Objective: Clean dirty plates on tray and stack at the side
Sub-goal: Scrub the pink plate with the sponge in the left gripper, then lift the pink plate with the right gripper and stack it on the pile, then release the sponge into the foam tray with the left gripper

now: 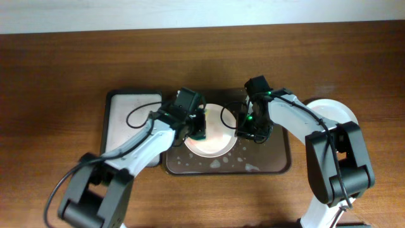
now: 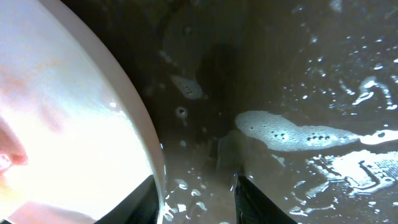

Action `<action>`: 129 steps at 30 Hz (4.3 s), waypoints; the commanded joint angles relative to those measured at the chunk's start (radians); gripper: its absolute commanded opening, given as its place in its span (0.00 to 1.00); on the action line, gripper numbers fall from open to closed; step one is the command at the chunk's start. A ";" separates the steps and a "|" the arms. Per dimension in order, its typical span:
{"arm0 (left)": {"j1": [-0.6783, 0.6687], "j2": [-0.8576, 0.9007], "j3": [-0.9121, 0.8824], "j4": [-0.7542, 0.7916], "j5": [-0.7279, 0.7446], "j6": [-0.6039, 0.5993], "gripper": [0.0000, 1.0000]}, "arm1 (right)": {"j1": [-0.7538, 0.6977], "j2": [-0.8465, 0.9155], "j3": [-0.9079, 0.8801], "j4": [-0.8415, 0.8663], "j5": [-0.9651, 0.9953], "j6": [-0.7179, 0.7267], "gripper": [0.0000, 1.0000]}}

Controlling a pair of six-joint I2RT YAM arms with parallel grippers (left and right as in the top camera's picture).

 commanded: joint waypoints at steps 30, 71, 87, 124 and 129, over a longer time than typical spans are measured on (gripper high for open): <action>0.391 0.023 -0.074 -0.185 -0.097 0.241 0.00 | 0.028 -0.402 0.043 -0.027 0.588 -0.180 0.04; 0.391 0.022 -0.074 -0.083 -0.059 0.360 0.20 | -0.638 -0.406 0.036 -0.102 0.408 -0.006 0.04; 0.391 0.023 -0.072 0.003 -0.090 0.352 0.67 | -0.648 -0.365 0.009 -0.091 0.072 -0.124 0.54; 0.391 -0.010 -0.012 -0.238 -0.063 0.352 0.57 | -0.565 -0.365 0.009 -0.113 0.073 -0.150 0.49; 0.391 -0.038 0.013 -0.138 -0.062 0.352 1.00 | -0.565 -0.365 0.009 -0.113 0.072 -0.150 0.49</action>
